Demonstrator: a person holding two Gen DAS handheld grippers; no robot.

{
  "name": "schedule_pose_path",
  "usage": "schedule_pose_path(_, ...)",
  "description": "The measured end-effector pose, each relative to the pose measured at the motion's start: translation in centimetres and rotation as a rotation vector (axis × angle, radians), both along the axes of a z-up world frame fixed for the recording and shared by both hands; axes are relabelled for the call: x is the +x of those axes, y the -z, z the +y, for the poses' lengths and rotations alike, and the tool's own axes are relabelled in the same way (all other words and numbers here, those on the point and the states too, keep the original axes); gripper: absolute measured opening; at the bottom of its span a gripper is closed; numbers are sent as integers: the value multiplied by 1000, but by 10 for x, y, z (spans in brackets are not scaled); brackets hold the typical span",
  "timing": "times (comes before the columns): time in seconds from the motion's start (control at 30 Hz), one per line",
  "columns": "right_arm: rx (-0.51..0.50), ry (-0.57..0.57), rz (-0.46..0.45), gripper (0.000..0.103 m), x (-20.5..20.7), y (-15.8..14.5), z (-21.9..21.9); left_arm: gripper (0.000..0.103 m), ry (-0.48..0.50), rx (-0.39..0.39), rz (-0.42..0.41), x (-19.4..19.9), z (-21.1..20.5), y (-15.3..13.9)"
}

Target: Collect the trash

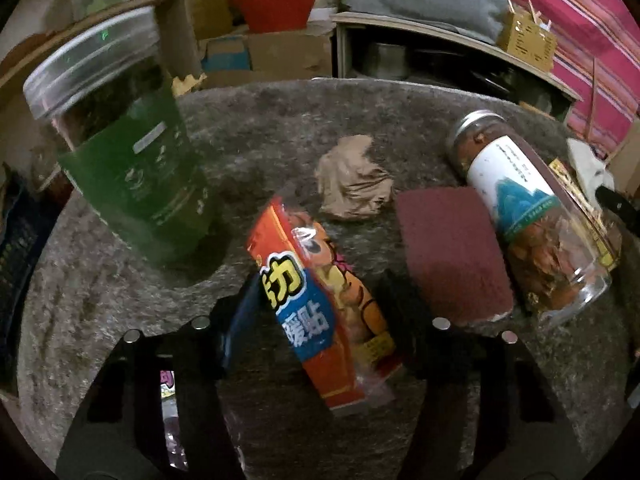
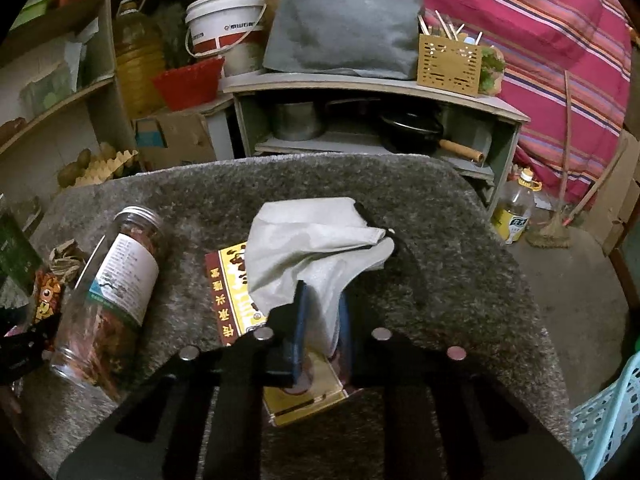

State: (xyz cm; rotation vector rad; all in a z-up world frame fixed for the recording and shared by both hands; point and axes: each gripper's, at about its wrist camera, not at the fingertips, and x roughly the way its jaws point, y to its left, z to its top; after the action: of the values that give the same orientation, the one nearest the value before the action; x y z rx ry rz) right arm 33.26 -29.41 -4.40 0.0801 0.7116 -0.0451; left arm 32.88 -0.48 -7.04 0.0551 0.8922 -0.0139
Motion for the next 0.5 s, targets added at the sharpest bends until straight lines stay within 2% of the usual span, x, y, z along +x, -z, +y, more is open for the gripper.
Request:
schedule_pose_path(0.17, 22, 24, -44, 5, -6, -6, -7, 55, -3, -10, -2, 0, 1, -2)
schedule_pose_path(0.5, 42, 55, -100, 4, -23, -19, -16, 50, -12, 8, -57, -16, 6, -14)
